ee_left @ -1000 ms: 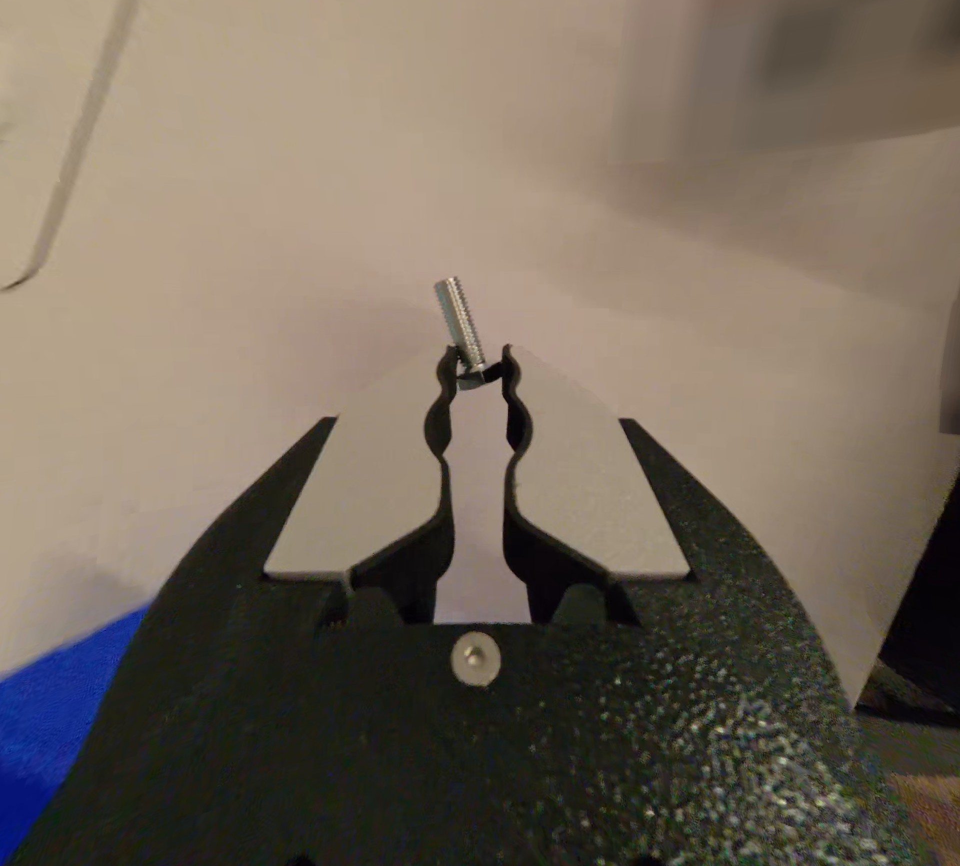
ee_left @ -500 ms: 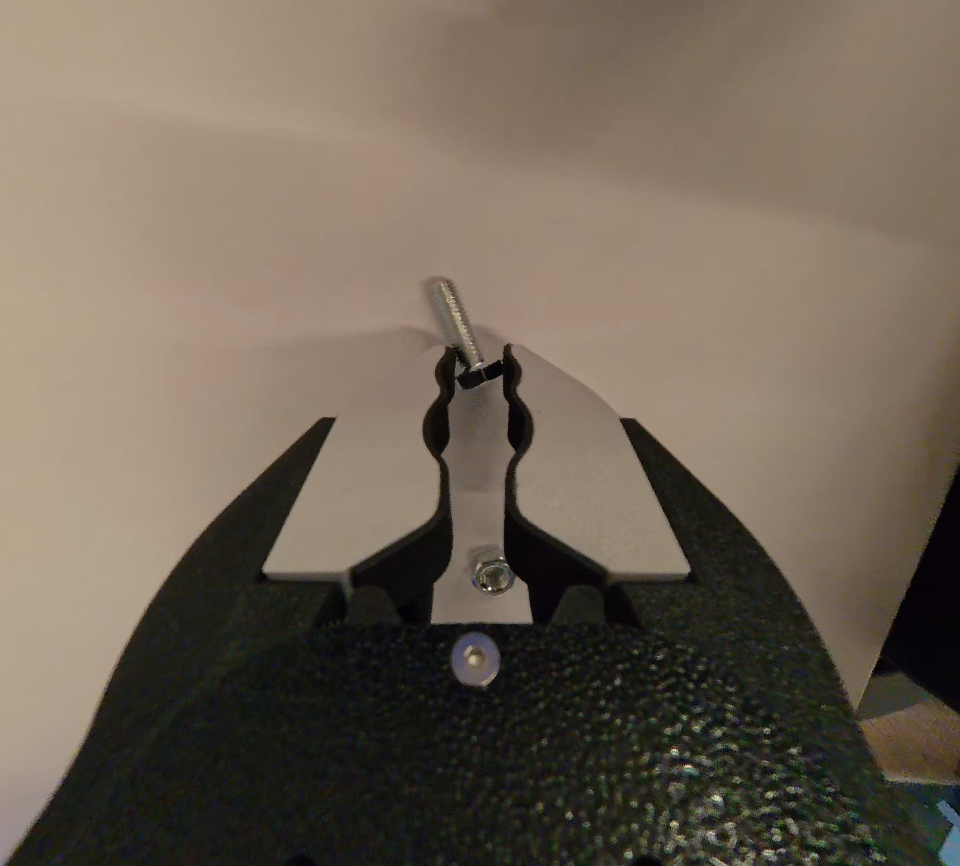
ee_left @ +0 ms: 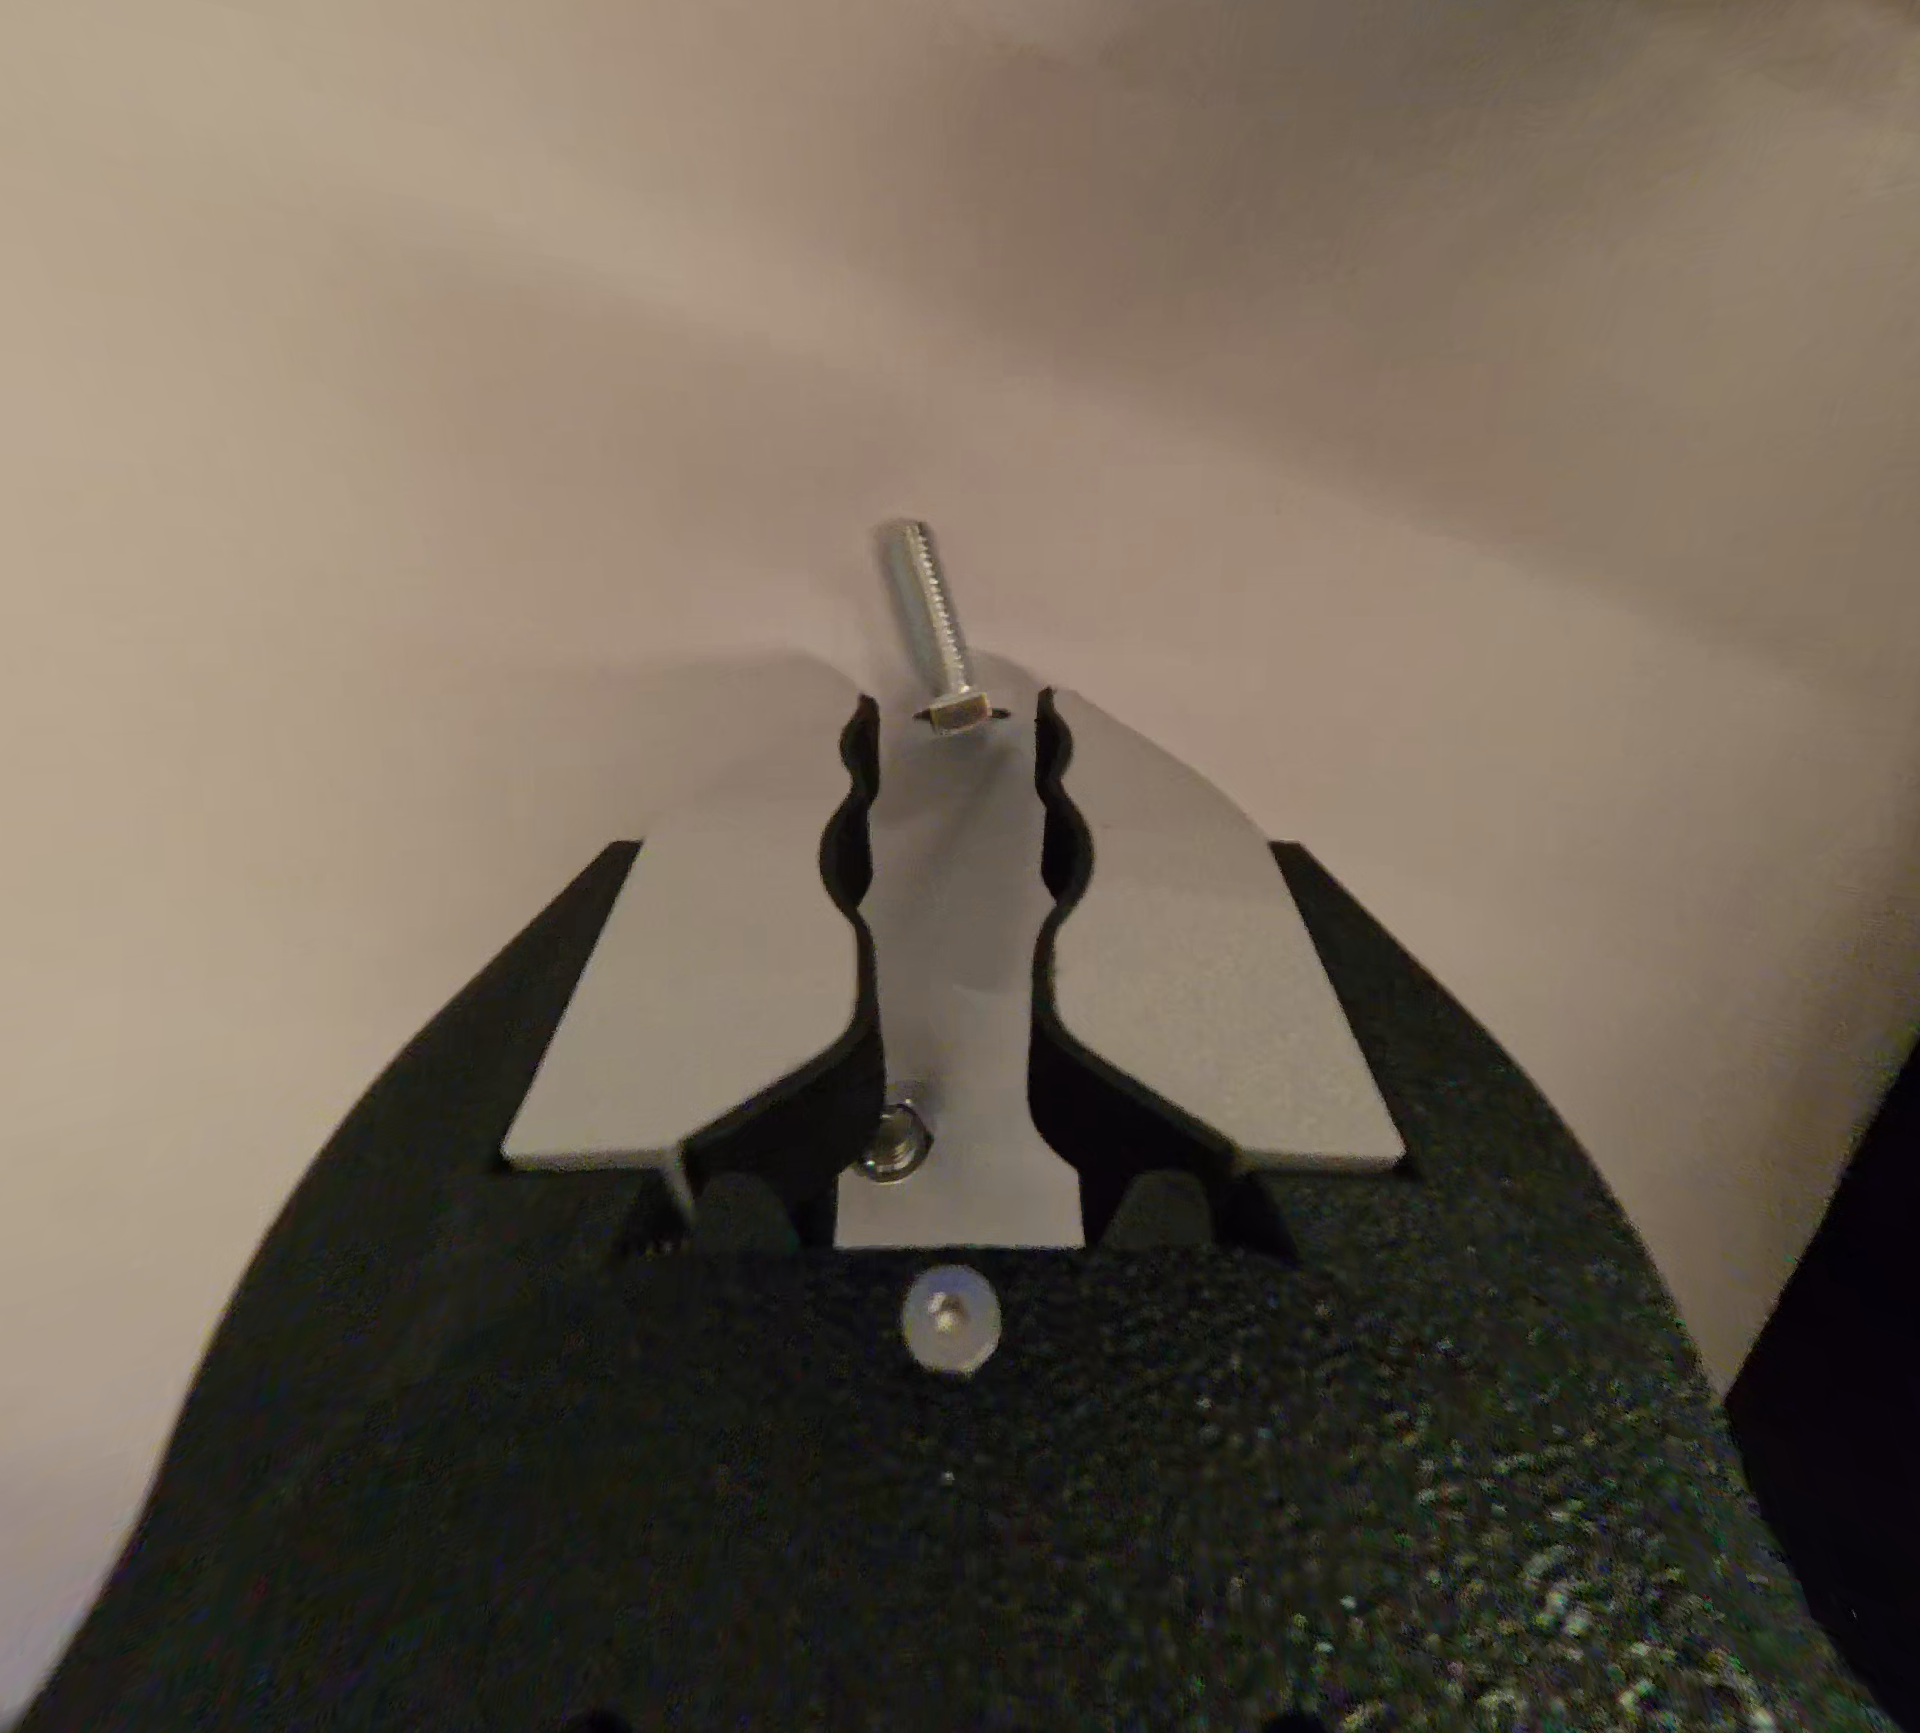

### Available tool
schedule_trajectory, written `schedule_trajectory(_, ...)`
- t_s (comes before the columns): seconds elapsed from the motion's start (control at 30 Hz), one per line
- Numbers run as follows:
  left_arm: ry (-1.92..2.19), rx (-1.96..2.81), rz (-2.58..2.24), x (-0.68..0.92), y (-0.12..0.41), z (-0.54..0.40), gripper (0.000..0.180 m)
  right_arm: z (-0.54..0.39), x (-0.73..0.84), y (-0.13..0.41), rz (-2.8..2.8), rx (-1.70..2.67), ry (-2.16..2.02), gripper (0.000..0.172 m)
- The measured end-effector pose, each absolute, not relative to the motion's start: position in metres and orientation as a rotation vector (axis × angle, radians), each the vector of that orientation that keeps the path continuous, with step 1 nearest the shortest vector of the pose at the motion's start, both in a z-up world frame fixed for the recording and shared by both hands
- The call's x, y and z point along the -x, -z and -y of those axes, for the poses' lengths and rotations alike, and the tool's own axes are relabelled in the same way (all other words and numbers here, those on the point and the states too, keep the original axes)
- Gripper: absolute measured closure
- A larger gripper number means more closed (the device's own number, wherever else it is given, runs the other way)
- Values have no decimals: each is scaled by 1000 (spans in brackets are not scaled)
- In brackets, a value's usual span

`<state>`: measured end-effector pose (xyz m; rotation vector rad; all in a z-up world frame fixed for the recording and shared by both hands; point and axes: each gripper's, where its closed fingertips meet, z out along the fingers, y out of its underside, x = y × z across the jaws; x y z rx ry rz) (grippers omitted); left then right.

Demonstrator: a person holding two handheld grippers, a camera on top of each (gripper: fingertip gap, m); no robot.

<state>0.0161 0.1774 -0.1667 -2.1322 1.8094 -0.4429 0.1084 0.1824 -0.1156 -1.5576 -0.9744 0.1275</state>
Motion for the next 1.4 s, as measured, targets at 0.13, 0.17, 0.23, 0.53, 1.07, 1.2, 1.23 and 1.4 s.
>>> schedule_trajectory(0.13,465,2164,-1724,-19,171,-177,153,-183,-107,116,980,1558,-121,159)
schedule_trajectory(0.17,480,2173,-1699,-19,171,-177,154,-183,-107,117,980,1557,-119,159)
schedule_trajectory(0.23,501,2172,-1675,-20,171,-178,161,-182,-108,117,979,1556,-117,159)
schedule_trajectory(0.53,620,1694,-1543,-27,125,-176,162,-175,-75,110,824,1746,-609,151)
schedule_trajectory(1.07,617,1319,-1410,-10,97,-141,161,-147,0,78,709,1748,-1436,162)
schedule_trajectory(1.2,620,1381,-1389,-4,103,-143,161,-147,7,79,823,1732,-1215,162)
schedule_trajectory(1.23,620,1390,-1388,-3,104,-143,161,-147,9,79,851,1724,-1168,162)
schedule_trajectory(1.4,628,1408,-1391,3,106,-142,160,-143,15,79,959,1682,-1074,162)
